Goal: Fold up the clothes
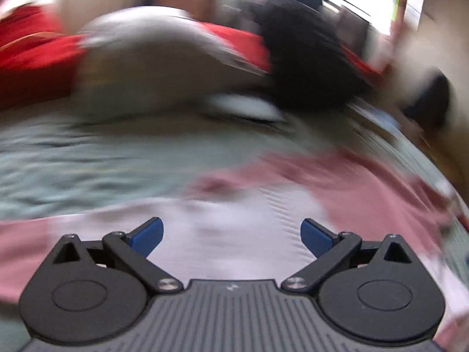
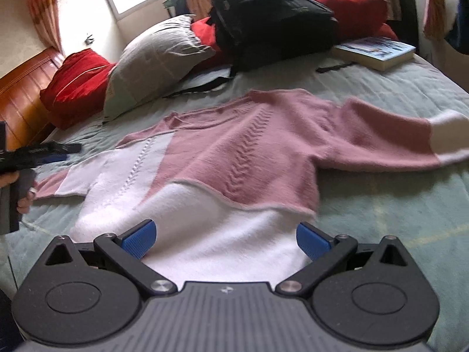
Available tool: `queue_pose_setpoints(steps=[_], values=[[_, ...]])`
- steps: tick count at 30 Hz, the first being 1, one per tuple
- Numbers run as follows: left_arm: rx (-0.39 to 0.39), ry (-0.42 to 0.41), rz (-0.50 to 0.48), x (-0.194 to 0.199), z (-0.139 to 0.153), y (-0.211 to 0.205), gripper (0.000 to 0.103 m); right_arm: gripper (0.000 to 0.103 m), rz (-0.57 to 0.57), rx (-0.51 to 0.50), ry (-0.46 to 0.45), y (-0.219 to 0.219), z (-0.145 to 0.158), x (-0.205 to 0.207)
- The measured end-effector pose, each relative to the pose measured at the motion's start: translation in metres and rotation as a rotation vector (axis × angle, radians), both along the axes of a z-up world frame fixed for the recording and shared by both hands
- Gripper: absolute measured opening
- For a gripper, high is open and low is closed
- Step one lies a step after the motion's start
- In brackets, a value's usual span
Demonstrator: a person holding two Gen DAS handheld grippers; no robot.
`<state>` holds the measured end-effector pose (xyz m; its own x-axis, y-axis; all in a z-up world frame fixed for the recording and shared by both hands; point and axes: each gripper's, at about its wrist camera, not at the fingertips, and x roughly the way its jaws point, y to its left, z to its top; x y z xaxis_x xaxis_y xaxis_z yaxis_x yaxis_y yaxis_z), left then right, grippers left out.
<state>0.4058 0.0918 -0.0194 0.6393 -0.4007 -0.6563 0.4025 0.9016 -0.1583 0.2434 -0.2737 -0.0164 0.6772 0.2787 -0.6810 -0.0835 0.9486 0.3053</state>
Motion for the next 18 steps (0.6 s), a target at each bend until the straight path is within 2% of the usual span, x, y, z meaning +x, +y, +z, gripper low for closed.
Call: queue_pose_setpoints(steps=[2,6,8,11,13,18], values=[[0.028,0.018,-0.062,-0.002,-0.011,-0.035,0.1,0.103,-0.021,-0.002,0.004,-0.011,-0.002,-0.008],[0.023,0.151,-0.042,-0.002,-0.052,-0.061,0.1,0.103,-0.084,0.011,0.023,-0.042,-0.012,-0.028],[0.048,0.114,-0.027,-0.012,-0.058,-0.062,0.1,0.103,-0.123,0.02,0.044,-0.06,-0.02,-0.037],[0.096,0.131,0.033,-0.021,-0.046,-0.063,0.1,0.103,-0.169,0.034,0.071,-0.082,-0.032,-0.046],[0.094,0.108,0.082,-0.036,-0.03,-0.061,0.1,0.103,-0.195,0.054,0.086,-0.095,-0.042,-0.052],[-0.002,0.002,0.086,-0.103,0.01,-0.065,0.101,0.103,-0.222,0.143,0.101,-0.116,-0.065,-0.055]])
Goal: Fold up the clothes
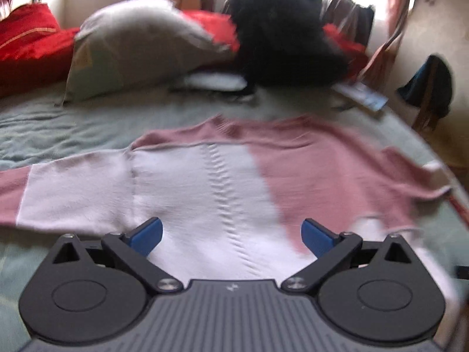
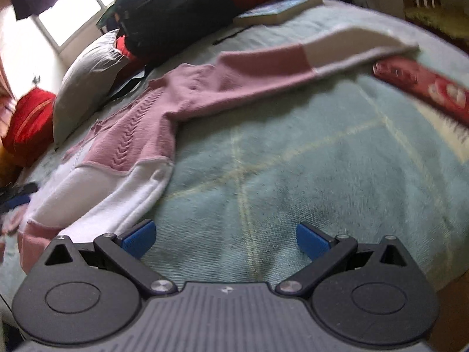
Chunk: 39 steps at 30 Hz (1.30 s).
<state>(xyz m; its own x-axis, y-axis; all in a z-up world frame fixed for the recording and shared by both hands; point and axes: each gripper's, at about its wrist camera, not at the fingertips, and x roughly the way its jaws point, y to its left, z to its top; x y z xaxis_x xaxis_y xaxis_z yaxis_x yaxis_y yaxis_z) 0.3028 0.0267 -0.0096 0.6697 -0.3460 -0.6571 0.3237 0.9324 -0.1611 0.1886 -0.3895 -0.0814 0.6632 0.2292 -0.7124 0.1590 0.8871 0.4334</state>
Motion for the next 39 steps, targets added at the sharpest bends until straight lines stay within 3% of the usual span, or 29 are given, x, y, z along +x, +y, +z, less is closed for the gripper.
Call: queue_pose_setpoints(steps=[3,7,14,20,27,39], values=[[-0.047,-0.062,-0.038,-0.043,0.019,-0.014,0.102,0.103,-0.002,0.022,-0.023,-0.003,-0.004,0.0],[-0.052,-0.12,-0.163,-0.088,0.03,-0.046,0.102,0.103,0.025,0.004,-0.045,-0.001,-0.005,0.0],[0.071,-0.152,-0.252,-0.124,0.009,-0.097,0.102,0.103,0.03,0.03,-0.083,-0.007,-0.004,-0.007],[0.066,-0.136,-0.26,-0.125,0.005,-0.107,0.102,0.103,0.044,0.088,-0.095,-0.033,0.005,0.007],[0.085,-0.161,-0.262,-0.123,0.003,-0.123,0.102,0.103,0.04,0.165,-0.123,-0.077,-0.003,0.053],[0.104,-0.151,-0.285,-0.111,-0.001,-0.135,0.102,0.103,-0.09,0.365,-0.178,-0.128,-0.021,0.121]])
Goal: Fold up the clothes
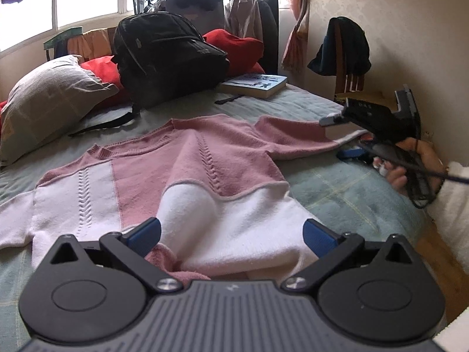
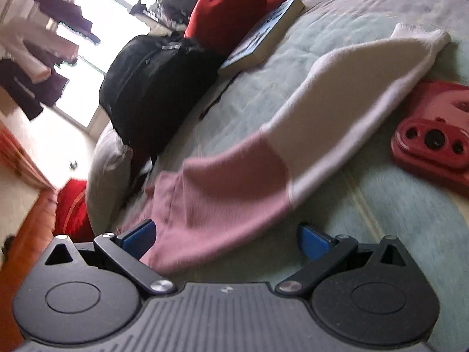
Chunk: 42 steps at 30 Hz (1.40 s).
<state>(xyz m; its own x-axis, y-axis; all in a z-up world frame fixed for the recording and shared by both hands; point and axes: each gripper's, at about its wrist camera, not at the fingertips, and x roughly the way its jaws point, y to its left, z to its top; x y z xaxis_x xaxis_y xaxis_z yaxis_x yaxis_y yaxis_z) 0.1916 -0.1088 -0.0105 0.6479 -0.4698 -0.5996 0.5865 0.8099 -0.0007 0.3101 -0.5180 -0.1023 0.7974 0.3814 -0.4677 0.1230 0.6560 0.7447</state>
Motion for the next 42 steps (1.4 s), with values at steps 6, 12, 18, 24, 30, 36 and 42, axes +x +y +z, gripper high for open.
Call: queue_pose_setpoints(steps=[6,12,18,24,30,36,42], values=[[0.0,0.006,0.004,0.001,-0.003,0.004,0.102,0.103,-0.013,0.074,0.004,0.022,0.001,-0.004],[-0.011,-0.001,0.015,0.0,-0.002,0.009,0.102,0.103,0.144,0.116,0.013,0.071,0.004,0.008],[-0.021,-0.01,0.06,-0.001,0.002,0.025,0.102,0.103,0.19,0.06,0.004,0.114,0.003,0.037],[-0.027,0.006,0.087,0.0,-0.002,0.037,0.102,0.103,0.103,0.127,-0.026,0.107,-0.006,0.056],[-0.05,0.021,0.103,0.003,-0.008,0.044,0.102,0.098,0.101,0.159,-0.029,0.124,-0.009,0.034],[-0.06,0.025,0.105,-0.001,-0.009,0.049,0.102,0.039,-0.058,0.299,0.009,0.101,-0.03,0.037],[-0.061,0.033,0.117,0.0,-0.013,0.054,0.102,0.013,-0.079,0.292,0.023,0.1,-0.043,0.036]])
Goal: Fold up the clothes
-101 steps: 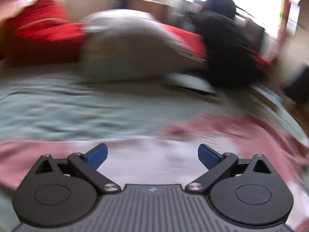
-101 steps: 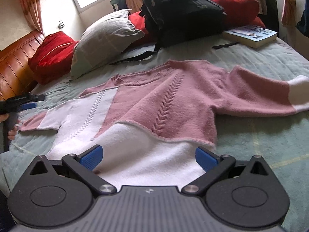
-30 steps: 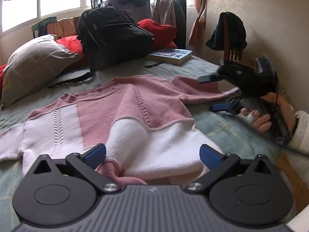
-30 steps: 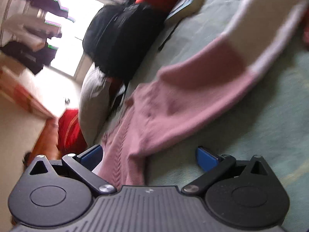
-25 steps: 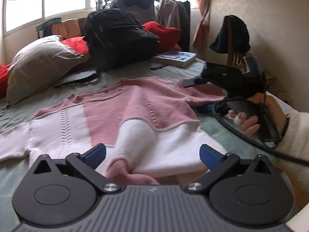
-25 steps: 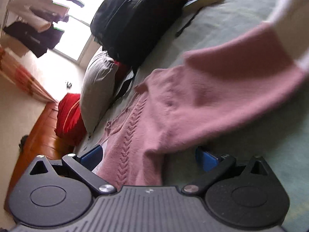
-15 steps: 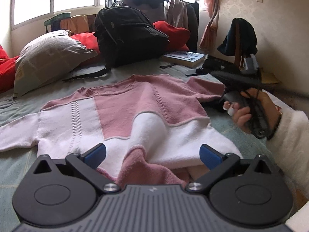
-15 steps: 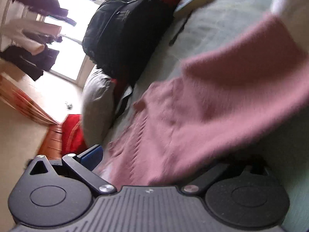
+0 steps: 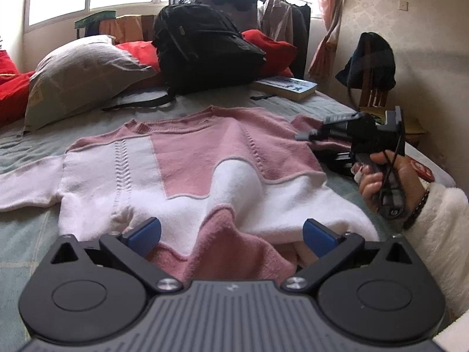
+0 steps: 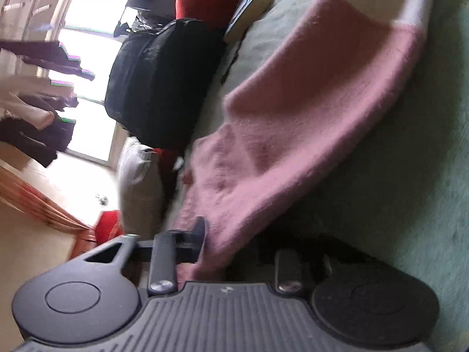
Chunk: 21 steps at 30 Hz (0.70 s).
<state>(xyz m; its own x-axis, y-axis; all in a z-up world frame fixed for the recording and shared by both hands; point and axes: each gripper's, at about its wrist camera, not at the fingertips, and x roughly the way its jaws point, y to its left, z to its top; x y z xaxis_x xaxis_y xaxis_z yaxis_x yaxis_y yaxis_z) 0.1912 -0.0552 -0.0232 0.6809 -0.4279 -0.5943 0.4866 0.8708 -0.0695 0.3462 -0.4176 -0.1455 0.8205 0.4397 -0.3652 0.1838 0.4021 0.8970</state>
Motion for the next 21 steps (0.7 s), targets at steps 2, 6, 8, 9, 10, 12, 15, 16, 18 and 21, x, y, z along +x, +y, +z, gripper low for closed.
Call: queue_pose_setpoints(steps=[2,6,8,9,10,12,15,16,18,21], values=[[0.006,-0.003,0.002,-0.001,0.0,-0.001,0.102,0.012,-0.01,0.019,-0.007,-0.004,-0.005,0.002],[0.008,-0.005,-0.007,-0.005,0.003,0.002,0.102,0.014,0.007,-0.089,-0.023,-0.008,0.014,0.01],[0.008,-0.009,-0.004,-0.006,0.005,0.003,0.102,0.014,-0.005,-0.135,-0.022,-0.015,0.023,0.017],[0.005,-0.013,-0.006,-0.006,0.006,0.003,0.102,0.014,-0.01,-0.152,-0.02,-0.02,0.028,0.022],[0.004,-0.016,-0.008,-0.007,0.007,0.003,0.102,0.014,-0.013,-0.169,-0.018,-0.026,0.032,0.027],[0.003,-0.02,-0.014,-0.008,0.009,0.002,0.102,0.014,0.003,-0.207,-0.009,-0.033,0.039,0.041],[0.009,-0.016,-0.017,-0.008,0.007,-0.001,0.102,0.014,0.038,-0.268,0.019,-0.033,0.042,0.052],[0.012,-0.014,-0.017,-0.008,0.007,-0.002,0.102,0.014,0.05,-0.26,0.034,-0.034,0.041,0.051],[0.018,-0.017,-0.019,-0.009,0.006,-0.002,0.102,0.015,0.075,-0.225,0.047,-0.033,0.035,0.04],[0.022,-0.018,-0.018,-0.007,0.008,0.0,0.102,0.02,0.115,-0.193,0.069,-0.035,0.03,0.019]])
